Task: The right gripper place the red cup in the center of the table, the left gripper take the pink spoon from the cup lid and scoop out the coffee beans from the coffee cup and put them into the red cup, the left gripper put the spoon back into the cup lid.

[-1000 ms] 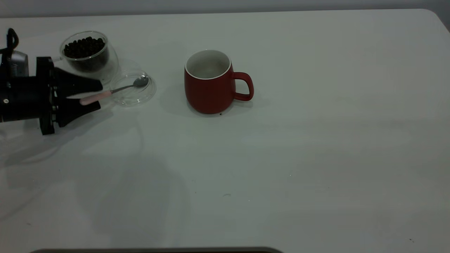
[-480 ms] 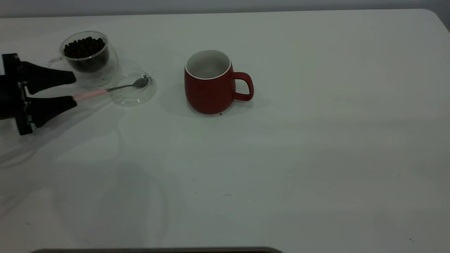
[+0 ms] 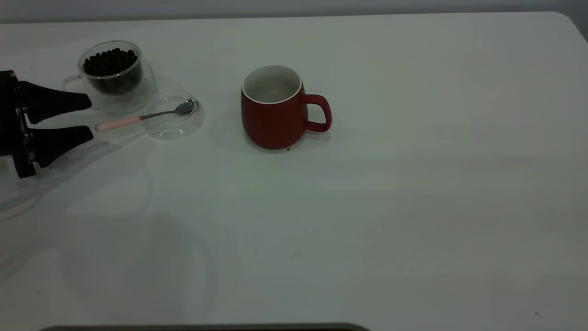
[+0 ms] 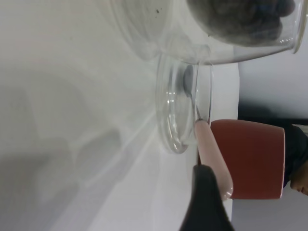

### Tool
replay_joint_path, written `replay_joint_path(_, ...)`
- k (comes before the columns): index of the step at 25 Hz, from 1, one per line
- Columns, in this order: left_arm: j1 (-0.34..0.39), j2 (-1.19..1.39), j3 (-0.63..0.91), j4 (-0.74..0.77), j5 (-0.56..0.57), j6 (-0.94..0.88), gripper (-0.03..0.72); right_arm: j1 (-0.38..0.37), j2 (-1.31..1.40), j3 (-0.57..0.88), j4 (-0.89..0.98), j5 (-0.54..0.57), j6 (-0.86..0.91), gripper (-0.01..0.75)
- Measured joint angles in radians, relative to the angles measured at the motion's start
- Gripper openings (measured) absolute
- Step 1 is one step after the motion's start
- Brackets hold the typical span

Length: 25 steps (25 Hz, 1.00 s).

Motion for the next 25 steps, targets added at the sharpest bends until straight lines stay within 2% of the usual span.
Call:
replay_joint_path(7, 0.068, -0.052, 0.000, 0.100, -0.023, -0.066, 0.589, 0.000, 0.000, 0.000, 0.000, 0.000, 0.000, 0.588)
replay_joint_path(12, 0.080, -0.238, 0.000, 0.226, -0.103, -0.230, 0.589, 0.000, 0.000, 0.000, 0.000, 0.000, 0.000, 0.588)
replay_joint_path(15, 0.018, -0.394, -0.001, 0.345, -0.206, -0.396, 0.589, 0.000, 0.000, 0.000, 0.000, 0.000, 0.000, 0.588)
replay_joint_path(19, -0.131, -0.610, -0.050, 0.697, -0.316, -0.714, 0.589, 0.000, 0.000, 0.000, 0.000, 0.000, 0.000, 0.588)
replay_joint_path(22, -0.250, -0.741, -0.134, 1.023, -0.308, -0.987, 0.589, 0.000, 0.000, 0.000, 0.000, 0.000, 0.000, 0.588)
replay_joint_path(25, -0.344, -0.829, -0.228, 1.319, -0.203, -1.245, 0.589, 0.000, 0.000, 0.000, 0.000, 0.000, 0.000, 0.588)
